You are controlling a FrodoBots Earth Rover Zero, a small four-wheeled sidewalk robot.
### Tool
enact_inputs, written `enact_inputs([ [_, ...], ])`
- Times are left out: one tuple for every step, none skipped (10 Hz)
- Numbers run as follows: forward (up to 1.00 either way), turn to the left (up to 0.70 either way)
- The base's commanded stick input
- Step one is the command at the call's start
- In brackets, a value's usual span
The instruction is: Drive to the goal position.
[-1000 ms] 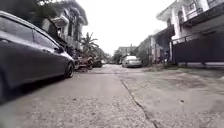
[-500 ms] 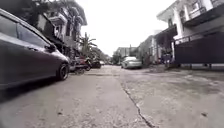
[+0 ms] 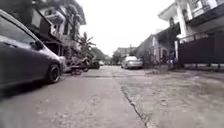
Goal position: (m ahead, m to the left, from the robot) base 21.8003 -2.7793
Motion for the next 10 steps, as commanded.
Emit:
enact_inputs([
  [1.0,0.0],
  [1.0,0.0],
  [1.0,0.07],
  [1.0,0.24],
  [1.0,0.0],
  [1.0,0.0],
  [1.0,0.0],
  [1.0,-0.05],
  [1.0,-0.24],
  [1.0,-0.22],
])
